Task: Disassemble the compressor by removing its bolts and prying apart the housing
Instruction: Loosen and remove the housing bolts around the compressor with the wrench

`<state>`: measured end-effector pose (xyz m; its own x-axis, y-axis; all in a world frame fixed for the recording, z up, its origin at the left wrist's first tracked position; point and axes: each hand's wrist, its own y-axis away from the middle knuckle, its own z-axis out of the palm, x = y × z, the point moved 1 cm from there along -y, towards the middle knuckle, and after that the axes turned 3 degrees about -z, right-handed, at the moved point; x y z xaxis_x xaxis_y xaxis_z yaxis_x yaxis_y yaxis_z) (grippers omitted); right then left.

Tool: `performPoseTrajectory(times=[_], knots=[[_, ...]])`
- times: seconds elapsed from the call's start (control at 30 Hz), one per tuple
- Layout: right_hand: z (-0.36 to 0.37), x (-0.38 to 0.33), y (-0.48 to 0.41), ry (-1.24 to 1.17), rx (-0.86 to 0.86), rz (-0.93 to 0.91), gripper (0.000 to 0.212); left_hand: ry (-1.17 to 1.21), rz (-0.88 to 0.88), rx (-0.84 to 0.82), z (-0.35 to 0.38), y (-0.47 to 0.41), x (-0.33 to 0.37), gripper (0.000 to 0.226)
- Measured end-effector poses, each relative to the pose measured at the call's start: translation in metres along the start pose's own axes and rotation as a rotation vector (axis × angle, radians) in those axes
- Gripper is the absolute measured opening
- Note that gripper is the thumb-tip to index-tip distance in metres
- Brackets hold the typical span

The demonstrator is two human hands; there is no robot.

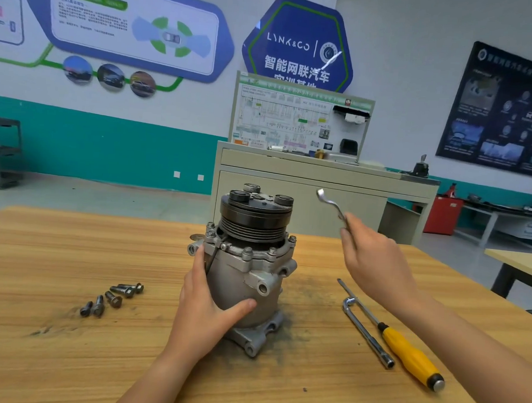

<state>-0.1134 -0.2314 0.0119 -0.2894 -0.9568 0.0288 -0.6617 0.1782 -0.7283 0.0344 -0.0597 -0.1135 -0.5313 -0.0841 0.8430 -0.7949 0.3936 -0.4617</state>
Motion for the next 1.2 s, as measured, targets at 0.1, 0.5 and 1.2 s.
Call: performPoseTrajectory(times=[0.1, 0.5, 1.2], knots=[[-0.001, 0.001, 0.003, 0.156, -0.207, 0.010, 0.024, 0.008, -0.006, -0.003, 0.000, 0.000, 0.001, 0.124], [-0.007, -0.044, -0.027, 0.566, -0.634, -0.236, 0.026, 0.025, 0.000, -0.008, -0.001, 0.000, 0.001, 0.124], [-0.006, -0.023, -0.033, 0.772, -0.718, -0.502, 0.031, 0.020, -0.001, -0.002, 0.000, -0.002, -0.001, 0.125]])
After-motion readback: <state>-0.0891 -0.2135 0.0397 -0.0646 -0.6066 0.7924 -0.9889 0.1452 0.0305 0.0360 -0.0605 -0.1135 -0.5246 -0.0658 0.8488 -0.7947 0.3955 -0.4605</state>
